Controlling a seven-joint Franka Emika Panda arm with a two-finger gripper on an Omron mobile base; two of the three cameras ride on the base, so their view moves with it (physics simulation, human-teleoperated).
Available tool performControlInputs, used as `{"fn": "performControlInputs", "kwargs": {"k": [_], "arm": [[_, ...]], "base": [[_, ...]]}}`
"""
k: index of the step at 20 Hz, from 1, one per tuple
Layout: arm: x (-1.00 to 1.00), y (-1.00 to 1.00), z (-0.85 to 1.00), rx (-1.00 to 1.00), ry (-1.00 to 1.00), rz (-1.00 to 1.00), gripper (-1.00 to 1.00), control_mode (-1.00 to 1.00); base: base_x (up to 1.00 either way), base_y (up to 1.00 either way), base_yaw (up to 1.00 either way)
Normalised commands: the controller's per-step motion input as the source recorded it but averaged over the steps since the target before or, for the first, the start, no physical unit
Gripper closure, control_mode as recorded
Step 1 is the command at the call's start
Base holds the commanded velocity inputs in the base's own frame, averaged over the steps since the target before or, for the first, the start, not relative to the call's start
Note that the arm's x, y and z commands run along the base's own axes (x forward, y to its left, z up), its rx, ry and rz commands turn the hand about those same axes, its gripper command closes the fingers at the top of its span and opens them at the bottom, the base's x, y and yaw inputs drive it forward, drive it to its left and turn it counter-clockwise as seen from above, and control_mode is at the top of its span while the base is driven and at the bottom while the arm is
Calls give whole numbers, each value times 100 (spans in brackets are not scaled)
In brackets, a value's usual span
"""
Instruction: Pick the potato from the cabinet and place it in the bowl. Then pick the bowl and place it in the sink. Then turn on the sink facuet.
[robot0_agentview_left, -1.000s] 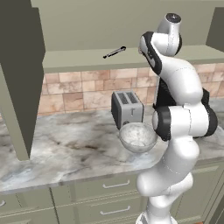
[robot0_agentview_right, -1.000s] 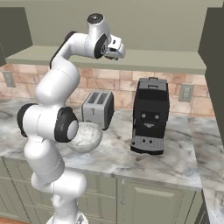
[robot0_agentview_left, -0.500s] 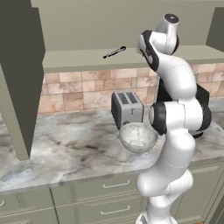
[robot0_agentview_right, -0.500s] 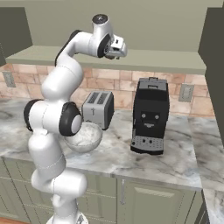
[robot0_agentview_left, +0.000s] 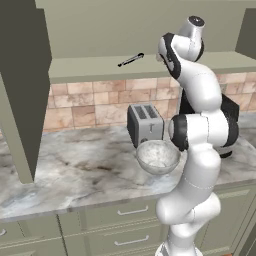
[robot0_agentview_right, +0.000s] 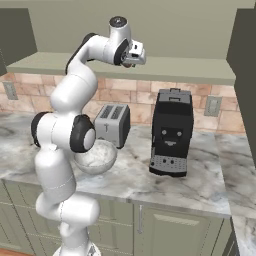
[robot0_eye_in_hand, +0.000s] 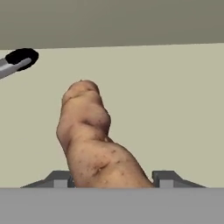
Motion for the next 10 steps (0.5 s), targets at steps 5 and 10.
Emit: {"fn": "performControlInputs", "kwargs": {"k": [5,10], "arm": [[-40,11,-11,-4,-3,3,100,-100],[-98,14,0,-9,-23,0,100,-100]], "base": [[0,0,0],[0,0,0]]}}
